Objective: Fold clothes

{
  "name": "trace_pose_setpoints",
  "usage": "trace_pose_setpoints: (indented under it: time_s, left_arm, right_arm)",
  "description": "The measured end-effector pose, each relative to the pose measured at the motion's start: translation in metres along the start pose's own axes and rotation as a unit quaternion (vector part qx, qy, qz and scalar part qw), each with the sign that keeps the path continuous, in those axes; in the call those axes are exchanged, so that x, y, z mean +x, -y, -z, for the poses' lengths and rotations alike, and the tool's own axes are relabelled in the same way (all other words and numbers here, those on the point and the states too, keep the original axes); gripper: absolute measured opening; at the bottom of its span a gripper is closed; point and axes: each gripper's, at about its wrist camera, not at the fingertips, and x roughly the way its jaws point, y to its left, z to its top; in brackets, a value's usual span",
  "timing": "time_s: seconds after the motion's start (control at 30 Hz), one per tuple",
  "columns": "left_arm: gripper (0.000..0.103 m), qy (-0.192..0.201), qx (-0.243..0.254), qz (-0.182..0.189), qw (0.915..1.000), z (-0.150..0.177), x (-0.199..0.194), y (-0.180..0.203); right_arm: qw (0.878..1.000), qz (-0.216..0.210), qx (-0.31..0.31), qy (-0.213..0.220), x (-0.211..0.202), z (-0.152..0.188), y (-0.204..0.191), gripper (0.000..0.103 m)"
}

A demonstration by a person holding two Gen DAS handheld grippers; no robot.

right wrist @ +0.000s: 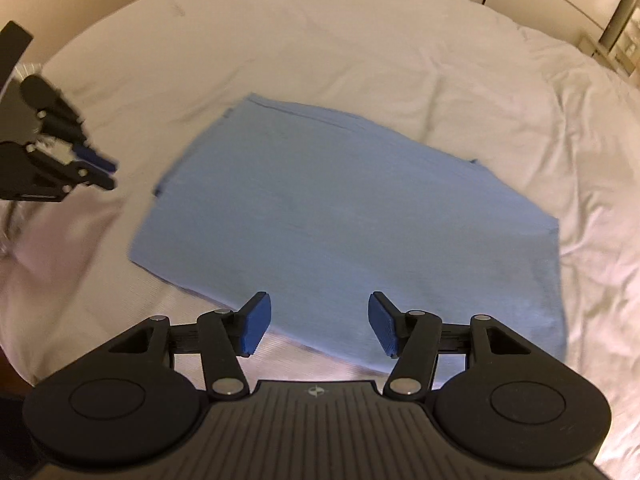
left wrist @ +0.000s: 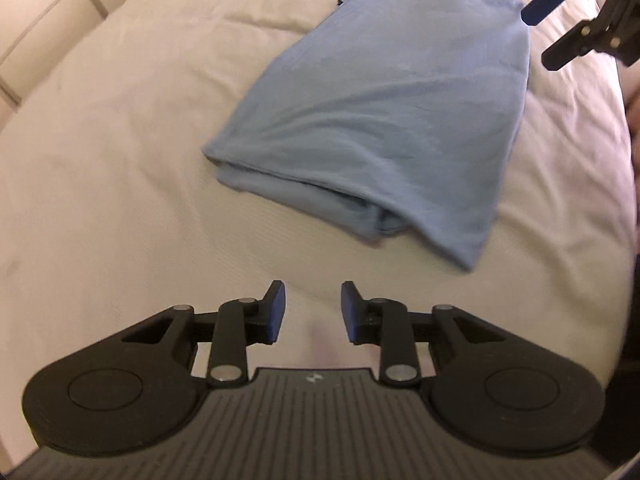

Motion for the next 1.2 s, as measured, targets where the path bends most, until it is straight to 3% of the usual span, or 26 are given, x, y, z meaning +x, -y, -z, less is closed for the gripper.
trace_pose_setpoints:
  time_s: [0.1,0.17,0.23,0.3,0.4,0.6,0.7,0.77,0.83,0.9,1.03,1.1,1.17,1.2]
  left_arm:
    - [0.027,0.004,0.068,-0.027,0.9973,-0.006,0.005,-0.005]
    - [0.039,0.015,0.128,-0.049,0.9905,-0.009,0.010,-0.005]
    - [0.068,0.039,0.212,-0.077,0.9734,-0.008,0.020,0.000]
    - [0.071,0.058,0.293,-0.089,0.9501,-0.004,0.034,0.003]
    - [0.069,0.080,0.403,-0.084,0.9078,0.005,0.061,0.003]
    - [0.069,0.165,0.563,-0.057,0.8081,0.022,0.105,-0.015]
    - [0.072,0.202,0.602,-0.045,0.7713,0.023,0.117,-0.026]
    - [0.072,0.223,0.617,-0.042,0.7538,0.021,0.123,-0.034]
    - [0.068,0.238,0.615,-0.053,0.7499,0.015,0.130,-0.041]
    - [0.053,0.245,0.614,-0.057,0.7479,0.008,0.135,-0.045]
    - [0.049,0.251,0.614,-0.057,0.7461,-0.004,0.145,-0.050]
    - [0.047,0.257,0.622,-0.055,0.7376,-0.003,0.146,-0.048]
    - [0.035,0.257,0.622,-0.047,0.7376,-0.004,0.148,-0.047]
    - [0.023,0.253,0.620,-0.042,0.7416,-0.005,0.149,-0.047]
  right_arm:
    - [0.999,-0.026,0.027,0.009,0.002,-0.001,-0.009,0.056]
    - [0.998,-0.045,0.040,0.014,0.004,0.000,-0.018,0.056]
    - [0.997,-0.056,0.040,0.019,0.004,0.001,-0.030,0.056]
    - [0.997,-0.064,0.039,0.022,0.003,0.002,-0.042,0.057]
    - [0.997,-0.061,0.053,0.019,0.007,0.006,-0.057,0.059]
    - [0.998,-0.015,0.062,0.000,0.021,0.013,-0.097,0.060]
    - [0.998,0.005,0.066,-0.011,0.032,0.010,-0.118,0.061]
    - [0.998,0.022,0.051,-0.016,0.041,0.006,-0.136,0.062]
    - [0.999,0.032,0.033,-0.019,0.050,-0.002,-0.151,0.061]
    - [0.999,0.044,0.014,-0.019,0.058,-0.006,-0.164,0.062]
    - [0.994,0.085,-0.052,-0.034,0.083,-0.011,-0.188,0.061]
    - [0.990,0.105,-0.087,-0.038,0.091,-0.010,-0.196,0.062]
    - [0.984,0.125,-0.121,-0.041,0.099,-0.008,-0.204,0.062]
    - [0.981,0.132,-0.134,-0.041,0.102,-0.009,-0.207,0.062]
